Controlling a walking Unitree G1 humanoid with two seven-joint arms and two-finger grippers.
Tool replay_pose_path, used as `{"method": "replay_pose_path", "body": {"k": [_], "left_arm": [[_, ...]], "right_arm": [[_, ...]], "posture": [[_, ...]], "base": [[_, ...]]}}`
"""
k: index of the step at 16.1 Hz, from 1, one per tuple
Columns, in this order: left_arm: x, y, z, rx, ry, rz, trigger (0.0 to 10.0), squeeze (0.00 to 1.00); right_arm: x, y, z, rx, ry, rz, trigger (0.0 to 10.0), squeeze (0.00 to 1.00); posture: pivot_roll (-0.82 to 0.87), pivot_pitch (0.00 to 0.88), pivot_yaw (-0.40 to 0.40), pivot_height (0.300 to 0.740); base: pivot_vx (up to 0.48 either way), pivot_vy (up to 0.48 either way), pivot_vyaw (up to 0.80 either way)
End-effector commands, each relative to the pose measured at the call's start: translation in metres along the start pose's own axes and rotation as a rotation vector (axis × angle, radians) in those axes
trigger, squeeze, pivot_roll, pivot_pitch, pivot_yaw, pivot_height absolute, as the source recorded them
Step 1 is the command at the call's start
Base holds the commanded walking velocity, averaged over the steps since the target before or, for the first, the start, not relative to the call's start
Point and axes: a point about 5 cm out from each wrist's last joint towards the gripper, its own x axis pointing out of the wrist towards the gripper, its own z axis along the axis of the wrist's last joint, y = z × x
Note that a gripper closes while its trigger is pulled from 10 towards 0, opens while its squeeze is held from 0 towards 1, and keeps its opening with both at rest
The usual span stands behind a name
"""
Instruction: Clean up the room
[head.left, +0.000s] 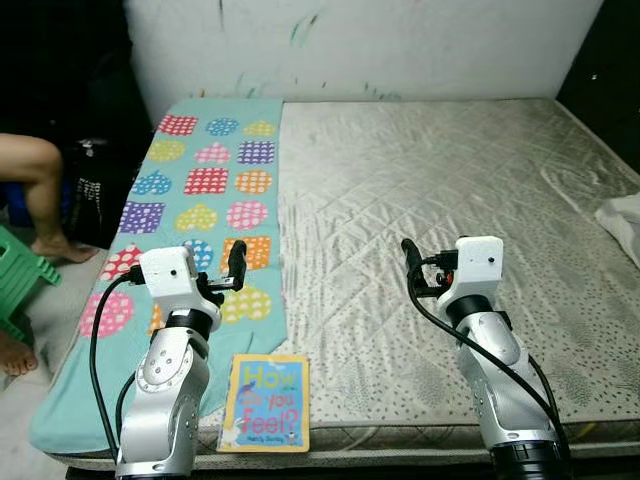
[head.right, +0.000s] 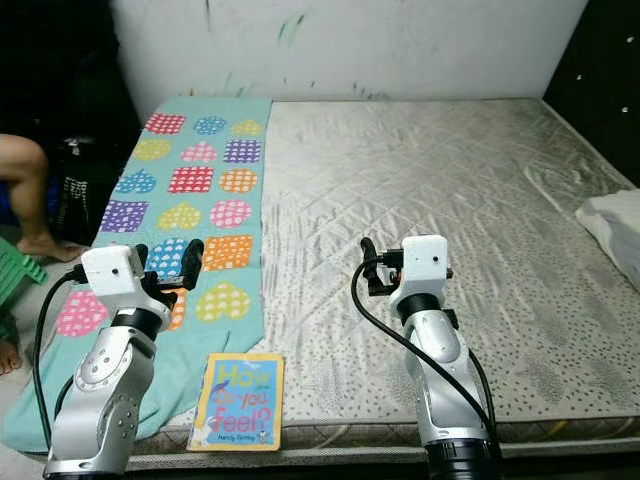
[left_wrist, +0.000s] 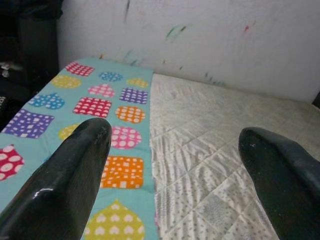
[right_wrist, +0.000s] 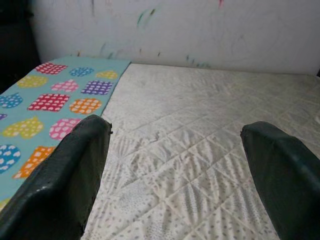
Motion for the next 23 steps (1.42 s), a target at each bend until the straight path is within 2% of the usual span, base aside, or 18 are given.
{"method": "replay_pose_path", "body": {"k": [1, 7, 9, 20, 23], "left_arm": [[-0.0021, -0.0015, 0.0029, 0.002, 0.0, -0.023, 10.0, 0.0], [-0.0046, -0.0042, 0.0024, -0.017, 0.017, -0.046, 10.0, 0.0], [-0.0052, -0.0045, 0.0019, -0.019, 0.023, -0.047, 10.0, 0.0], [-0.0059, -0.0058, 0.0023, -0.021, 0.035, -0.05, 10.0, 0.0], [-0.0057, -0.0057, 0.0021, -0.019, 0.037, -0.049, 10.0, 0.0]], "right_arm": [[-0.0021, -0.0032, 0.0029, 0.004, 0.001, -0.019, 10.0, 0.0], [-0.0085, -0.007, 0.0017, -0.002, 0.015, -0.029, 10.0, 0.0], [-0.009, -0.0069, 0.0021, -0.001, 0.017, -0.028, 10.0, 0.0], [-0.0098, -0.0087, 0.0038, -0.01, 0.03, -0.028, 10.0, 0.0], [-0.0099, -0.0086, 0.0041, -0.011, 0.031, -0.029, 10.0, 0.0]], "posture": [[-0.18, 0.0, 0.059, 0.74], [-0.18, 0.0, 0.059, 0.74], [-0.18, 0.0, 0.059, 0.74], [-0.19, 0.012, 0.056, 0.74], [-0.19, 0.013, 0.057, 0.74]], "base": [[0.0, 0.0, -0.8], [0.0, 0.0, -0.75], [0.0, 0.0, 0.0], [0.0, 0.271, 0.0], [0.0, 0.0, 0.0]]}}
